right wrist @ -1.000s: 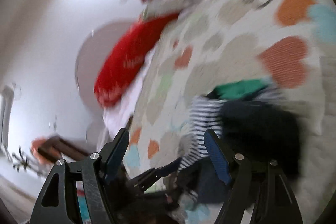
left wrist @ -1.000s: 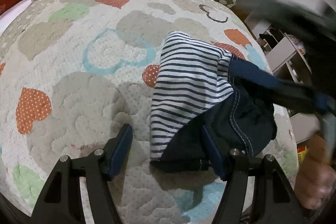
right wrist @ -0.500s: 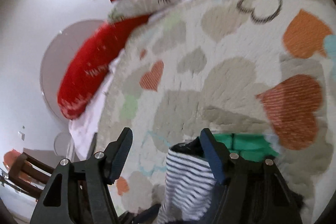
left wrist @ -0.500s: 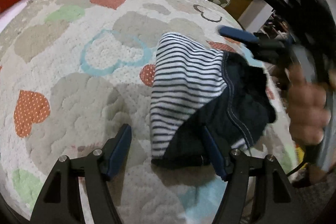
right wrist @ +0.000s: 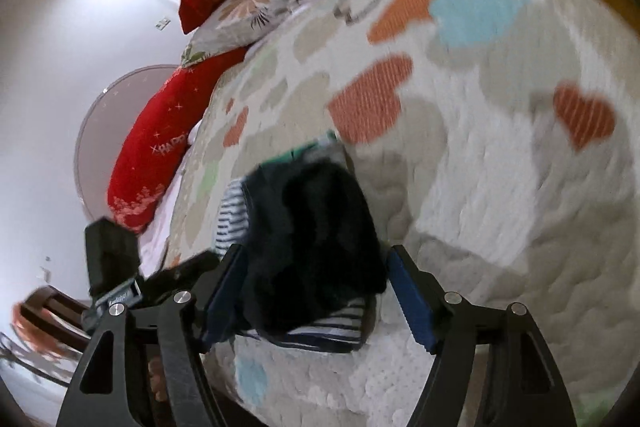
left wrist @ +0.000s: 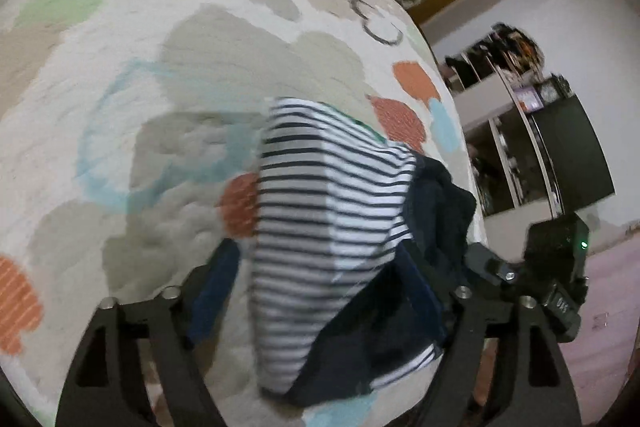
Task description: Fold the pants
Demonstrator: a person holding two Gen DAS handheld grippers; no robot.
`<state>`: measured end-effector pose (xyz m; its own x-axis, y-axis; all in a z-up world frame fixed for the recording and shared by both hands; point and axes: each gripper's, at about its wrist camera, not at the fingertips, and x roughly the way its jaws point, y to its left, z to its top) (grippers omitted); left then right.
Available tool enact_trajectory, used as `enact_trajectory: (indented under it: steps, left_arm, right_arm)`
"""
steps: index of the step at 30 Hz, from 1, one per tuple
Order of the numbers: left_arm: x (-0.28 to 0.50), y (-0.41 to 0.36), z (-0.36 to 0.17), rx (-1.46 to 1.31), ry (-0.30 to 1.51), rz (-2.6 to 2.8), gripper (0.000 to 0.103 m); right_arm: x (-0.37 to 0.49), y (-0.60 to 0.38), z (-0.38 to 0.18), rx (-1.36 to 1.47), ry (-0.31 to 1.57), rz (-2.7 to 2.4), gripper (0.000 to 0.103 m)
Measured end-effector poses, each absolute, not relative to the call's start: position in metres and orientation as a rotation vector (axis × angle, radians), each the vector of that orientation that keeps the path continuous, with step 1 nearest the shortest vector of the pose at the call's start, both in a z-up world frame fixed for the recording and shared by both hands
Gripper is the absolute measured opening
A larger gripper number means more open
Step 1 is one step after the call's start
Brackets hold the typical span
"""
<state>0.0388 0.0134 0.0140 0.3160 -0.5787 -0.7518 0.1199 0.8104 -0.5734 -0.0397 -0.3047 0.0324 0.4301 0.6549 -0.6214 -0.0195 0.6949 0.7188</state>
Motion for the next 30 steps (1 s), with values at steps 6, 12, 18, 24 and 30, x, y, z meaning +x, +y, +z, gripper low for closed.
enact_trajectory:
  steps: [6,12,18,24,30]
  left_arm:
    - [0.043,-0.01,0.021,-0.388,1.173,-0.515,0.037]
    - [0.079,-0.001,0.043,-0.45,1.135,-0.511,0.034]
    - [0.134,-0.003,0.054,-0.372,1.092,-0.411,0.038]
    - [0.146,0.028,0.027,-0.449,1.146,-0.308,0.056]
    - [0.084,0.049,0.053,-0.375,1.047,-0.215,0.065]
  right_arm:
    - [-0.024,-0.283,0.017,0.75,1.044,0.555,0.055]
    - [-0.006,-0.285,0.04,0.794,0.981,0.597,0.049]
    - [0.048,-0.275,0.062,0.712,0.949,0.564,0.049]
    - [0.088,-0.281,0.031,0.621,1.022,0.321,0.061]
    - [0.059,-0.305,0.061,0.653,0.889,0.337,0.061]
